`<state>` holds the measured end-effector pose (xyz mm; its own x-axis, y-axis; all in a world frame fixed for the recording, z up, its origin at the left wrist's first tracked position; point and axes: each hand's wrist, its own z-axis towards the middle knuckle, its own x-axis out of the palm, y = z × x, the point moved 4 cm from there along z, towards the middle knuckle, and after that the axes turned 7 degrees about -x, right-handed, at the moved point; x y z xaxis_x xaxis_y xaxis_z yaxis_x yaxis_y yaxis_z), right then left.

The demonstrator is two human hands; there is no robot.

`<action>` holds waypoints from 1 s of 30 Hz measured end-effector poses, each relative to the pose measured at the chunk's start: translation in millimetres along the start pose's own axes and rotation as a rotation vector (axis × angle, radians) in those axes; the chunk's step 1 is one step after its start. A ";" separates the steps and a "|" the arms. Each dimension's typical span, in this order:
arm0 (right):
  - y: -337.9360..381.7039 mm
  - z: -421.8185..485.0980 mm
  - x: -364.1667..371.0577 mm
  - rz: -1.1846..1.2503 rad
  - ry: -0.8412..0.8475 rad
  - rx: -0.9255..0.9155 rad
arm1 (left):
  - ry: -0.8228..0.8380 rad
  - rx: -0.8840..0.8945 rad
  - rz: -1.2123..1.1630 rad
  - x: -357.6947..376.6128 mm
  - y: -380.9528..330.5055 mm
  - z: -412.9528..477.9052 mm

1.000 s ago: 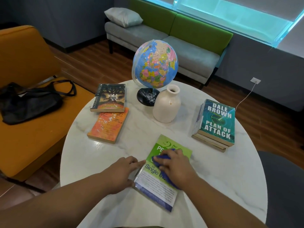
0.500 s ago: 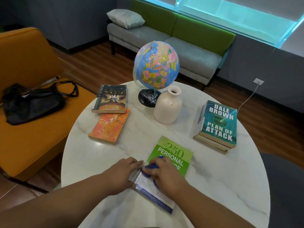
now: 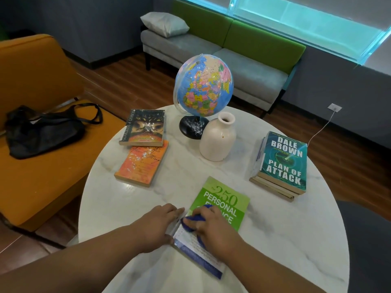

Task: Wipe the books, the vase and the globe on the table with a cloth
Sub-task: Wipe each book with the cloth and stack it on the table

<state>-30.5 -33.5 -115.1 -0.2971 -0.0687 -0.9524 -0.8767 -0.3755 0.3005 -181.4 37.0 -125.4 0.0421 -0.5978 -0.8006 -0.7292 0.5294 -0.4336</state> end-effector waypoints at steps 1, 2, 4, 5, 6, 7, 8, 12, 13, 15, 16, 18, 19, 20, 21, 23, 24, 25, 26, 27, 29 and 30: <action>-12.0 5.0 -6.9 0.021 -0.058 0.091 | 0.002 -0.003 -0.004 -0.4 -0.4 -0.1; -25.3 9.6 -12.9 0.073 -0.073 0.220 | 0.005 -0.009 -0.007 -0.3 -0.4 -0.7; -52.4 15.6 -16.5 0.091 -0.073 0.332 | 0.008 -0.021 -0.012 -0.2 -1.4 -1.6; -65.9 16.9 -19.0 0.070 -0.080 0.392 | 0.010 -0.024 -0.011 -0.1 -1.9 -2.0; -77.0 16.6 -25.9 0.016 -0.101 0.438 | 0.012 -0.027 -0.009 0.1 -2.4 -2.3; -85.6 16.0 -31.6 -0.034 -0.088 0.489 | 0.015 -0.031 -0.008 0.4 -3.0 -2.7; -92.8 13.5 -38.7 -0.044 -0.086 0.564 | 0.014 -0.033 -0.009 0.3 -3.4 -2.8; -99.1 -8.8 -39.3 -0.001 -0.032 0.702 | 0.006 -0.034 -0.005 0.2 -3.1 -3.6; -95.2 -14.2 -34.3 -0.028 -0.022 0.689 | 0.005 -0.030 -0.005 0.2 -2.9 -3.3; -80.4 -21.1 -18.4 -0.086 0.007 0.618 | 0.000 -0.023 0.001 0.5 -1.8 -2.8; -68.6 -23.7 -9.7 -0.103 0.021 0.566 | -0.002 -0.019 0.007 0.2 -0.7 -2.5; -37.1 -31.4 5.5 -0.113 0.043 0.413 | 0.003 -0.011 0.014 -0.1 0.0 -1.8; -19.4 -36.1 9.9 -0.108 0.029 0.317 | 0.009 -0.003 0.018 -0.7 -0.8 -1.2; -3.2 -40.4 13.2 -0.098 0.014 0.208 | 0.015 0.004 0.024 -1.5 -1.6 -0.4; 11.4 -43.4 12.8 -0.081 0.004 0.107 | 0.021 0.007 0.028 -2.3 -1.8 0.3; 25.4 -51.5 11.7 -0.082 0.018 -0.038 | 0.031 0.009 0.030 -3.1 -2.3 1.2; 26.2 -55.4 7.6 -0.072 0.016 -0.074 | 0.034 0.010 0.031 -3.0 -2.7 1.3; 20.9 -59.9 5.4 -0.057 0.008 -0.088 | 0.032 0.011 0.031 -2.9 -2.8 1.1; 10.6 -62.7 4.2 -0.036 -0.005 -0.083 | 0.028 0.007 0.028 -2.7 -2.7 0.9; -0.6 -65.2 0.0 -0.026 -0.051 -0.042 | 0.028 0.004 0.028 -1.9 -2.1 0.2; -26.6 -69.4 -10.6 -0.019 -0.168 0.124 | 0.019 -0.002 0.023 -0.7 -1.0 -0.4; -37.2 -70.8 -15.3 -0.012 -0.204 0.220 | 0.014 0.001 0.016 -0.2 -1.1 -0.6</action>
<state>33.5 -83.9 -115.4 -0.3366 0.1302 -0.9326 -0.9349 -0.1646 0.3144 -181.1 36.2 -124.5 0.0207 -0.5977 -0.8014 -0.7293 0.5392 -0.4211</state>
